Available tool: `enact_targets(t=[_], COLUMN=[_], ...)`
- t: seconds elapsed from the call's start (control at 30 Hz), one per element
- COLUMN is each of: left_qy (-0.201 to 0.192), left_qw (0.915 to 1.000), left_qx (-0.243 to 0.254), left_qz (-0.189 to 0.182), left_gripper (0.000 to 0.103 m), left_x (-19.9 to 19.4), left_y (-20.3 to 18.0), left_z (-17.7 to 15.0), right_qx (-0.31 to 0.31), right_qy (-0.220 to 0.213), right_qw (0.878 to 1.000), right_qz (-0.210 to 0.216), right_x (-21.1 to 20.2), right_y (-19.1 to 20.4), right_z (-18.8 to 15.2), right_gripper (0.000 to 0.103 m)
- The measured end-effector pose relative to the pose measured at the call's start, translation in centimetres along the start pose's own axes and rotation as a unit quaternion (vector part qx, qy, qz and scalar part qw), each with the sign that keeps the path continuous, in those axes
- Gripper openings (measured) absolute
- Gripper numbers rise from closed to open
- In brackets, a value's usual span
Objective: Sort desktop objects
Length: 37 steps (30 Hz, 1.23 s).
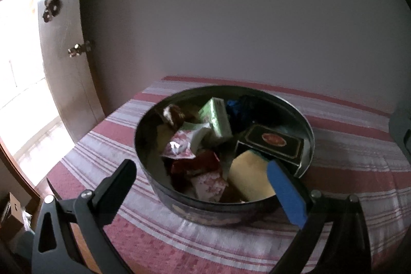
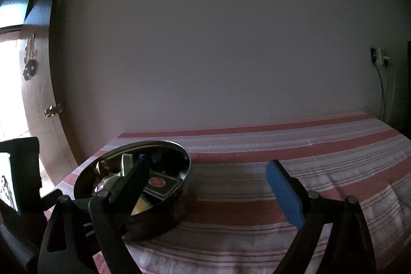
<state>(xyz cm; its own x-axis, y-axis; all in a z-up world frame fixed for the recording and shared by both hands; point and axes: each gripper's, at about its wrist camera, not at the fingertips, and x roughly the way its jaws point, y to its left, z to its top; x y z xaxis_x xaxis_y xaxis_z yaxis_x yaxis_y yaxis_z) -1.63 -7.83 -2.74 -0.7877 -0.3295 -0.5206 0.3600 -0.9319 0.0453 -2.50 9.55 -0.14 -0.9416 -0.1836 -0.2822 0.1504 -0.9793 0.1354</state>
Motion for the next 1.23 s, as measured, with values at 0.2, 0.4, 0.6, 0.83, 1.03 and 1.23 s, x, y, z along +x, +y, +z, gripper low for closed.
enact_targets(t=[0.2, 0.4, 0.6, 0.83, 1.03, 1.23], left_qy=[-0.019, -0.023, -0.015, -0.012, -0.013, -0.018], left_qw=[0.9996, 0.9991, 0.9993, 0.9991, 0.9992, 0.9991], left_qx=[0.007, 0.015, 0.01, 0.01, 0.001, 0.007], left_qz=[0.021, 0.032, 0.033, 0.039, 0.038, 0.037], left_gripper=[0.103, 0.103, 0.103, 0.103, 0.103, 0.103], left_x=[-0.9, -0.9, -0.4, -0.1, -0.2, -0.4], left_y=[0.1, 0.0, 0.1, 0.1, 0.2, -0.2], left_z=[0.3, 0.5, 0.5, 0.6, 0.7, 0.8], right_qx=[-0.004, -0.009, -0.008, -0.005, -0.001, 0.003], right_qy=[-0.02, -0.035, -0.044, -0.045, -0.042, -0.035], right_qw=[1.0, 0.999, 0.999, 0.999, 0.999, 0.999], right_qz=[-0.001, 0.0, -0.001, 0.0, 0.0, -0.005], right_x=[-0.8, -1.4, -1.9, -1.9, -1.9, -1.7], right_y=[0.1, 0.0, -0.3, -0.7, -1.1, -1.4], right_z=[-0.1, 0.0, 0.1, 0.2, 0.2, 0.3], right_gripper=[0.094, 0.094, 0.094, 0.094, 0.094, 0.094])
